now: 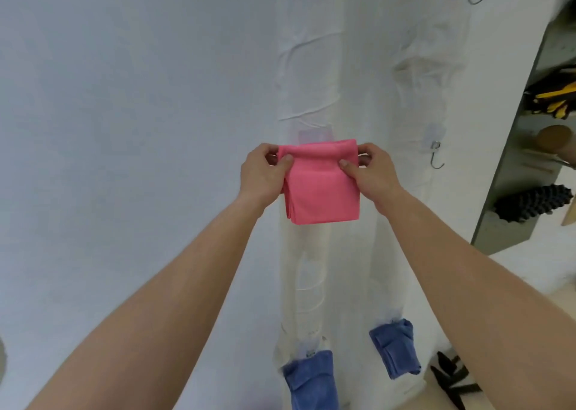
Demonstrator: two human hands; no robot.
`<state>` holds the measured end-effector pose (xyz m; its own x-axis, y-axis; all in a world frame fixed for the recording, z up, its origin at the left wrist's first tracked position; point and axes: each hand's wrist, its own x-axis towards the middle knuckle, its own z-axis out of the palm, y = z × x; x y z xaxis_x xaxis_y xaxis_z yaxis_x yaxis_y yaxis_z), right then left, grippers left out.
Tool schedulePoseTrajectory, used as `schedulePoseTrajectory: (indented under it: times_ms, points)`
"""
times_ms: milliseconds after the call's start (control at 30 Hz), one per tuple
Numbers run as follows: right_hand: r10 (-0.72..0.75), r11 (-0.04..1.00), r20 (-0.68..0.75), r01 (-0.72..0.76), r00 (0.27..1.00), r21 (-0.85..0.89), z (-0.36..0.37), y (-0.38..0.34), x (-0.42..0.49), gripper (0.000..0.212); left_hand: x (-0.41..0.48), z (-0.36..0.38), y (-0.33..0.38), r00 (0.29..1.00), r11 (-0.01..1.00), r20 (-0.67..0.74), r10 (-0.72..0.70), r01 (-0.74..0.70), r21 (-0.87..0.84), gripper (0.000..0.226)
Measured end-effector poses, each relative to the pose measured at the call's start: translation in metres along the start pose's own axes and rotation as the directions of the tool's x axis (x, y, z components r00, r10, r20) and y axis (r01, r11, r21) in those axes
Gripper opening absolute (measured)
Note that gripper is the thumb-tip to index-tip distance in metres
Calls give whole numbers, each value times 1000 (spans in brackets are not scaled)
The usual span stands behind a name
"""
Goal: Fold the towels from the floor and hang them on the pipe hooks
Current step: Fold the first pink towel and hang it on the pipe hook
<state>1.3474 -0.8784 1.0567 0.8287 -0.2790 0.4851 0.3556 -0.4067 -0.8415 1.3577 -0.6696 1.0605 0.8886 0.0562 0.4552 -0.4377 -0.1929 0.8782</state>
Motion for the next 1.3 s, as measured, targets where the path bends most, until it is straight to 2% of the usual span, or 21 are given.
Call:
schedulePoseTrajectory:
  times_ms: [100, 233, 333, 467, 567, 667, 767, 833, 933, 1000, 1067, 1100, 1167, 1233, 1300]
  points:
    - [131, 990, 94, -135, 987, 45, 4, 27, -6, 18, -9, 7, -24, 996, 996, 34, -79, 80, -26, 13]
    - [270, 931, 188, -306, 944, 198, 12, 48, -23, 16, -26, 12, -47, 965, 961, 107, -237, 249, -116, 17]
    - [274, 916, 199, -319, 941, 244, 8, 47, -25, 16, -30, 11, -45, 955, 952, 150, -255, 275, -134, 20]
    - [231, 919, 251, -295, 940, 260, -6, 37, -23, 12, -25, 2, -33, 968, 971, 134, -212, 224, -83, 19]
    - [186, 947, 132, -214, 974, 239, -14, 33, -20, 29, -21, 0, -26, 971, 976, 121, -205, 212, -52, 22]
    - [-23, 997, -54, 27, 998, 75, -19, 27, -24, 35, -19, 0, -22, 968, 974, 120, -221, 226, -31, 24]
    - [-213, 977, 0, 213, 977, -32, -18, 15, -30, 33, -19, 4, -22, 974, 977, 77, -214, 215, -12, 25]
    - [-272, 958, 91, 278, 958, -70, -16, 10, -30, 35, -22, 6, -23, 993, 990, -25, -113, 115, 77, 28]
    - [-289, 948, 130, 303, 948, -102, -14, 9, -30, 36, -31, 7, -17, 973, 947, -120, 197, -158, 280, 33]
    - [-297, 936, 117, 313, 948, -158, -15, 10, -29, 38, -37, 9, -9, 920, 859, -82, 383, -322, 397, 29]
    - [-321, 914, 148, 347, 935, -209, -15, 8, -27, 41, -42, 13, -4, 859, 718, 42, 511, -453, 528, 27]
    - [-329, 903, 177, 364, 927, -227, -14, 6, -27, 42, -43, 15, -4, 835, 653, 121, 536, -501, 567, 29]
    - [-310, 892, 228, 365, 923, -266, -9, 3, -27, 41, -42, 21, -8, 821, 585, 249, 514, -548, 598, 35]
    - [-254, 902, 260, 325, 931, -283, -5, 6, -32, 37, -41, 24, -16, 825, 574, 293, 483, -551, 606, 38]
    - [-193, 943, 260, 252, 946, -219, -2, 16, -39, 34, -41, 25, -25, 839, 614, 286, 464, -536, 579, 37]
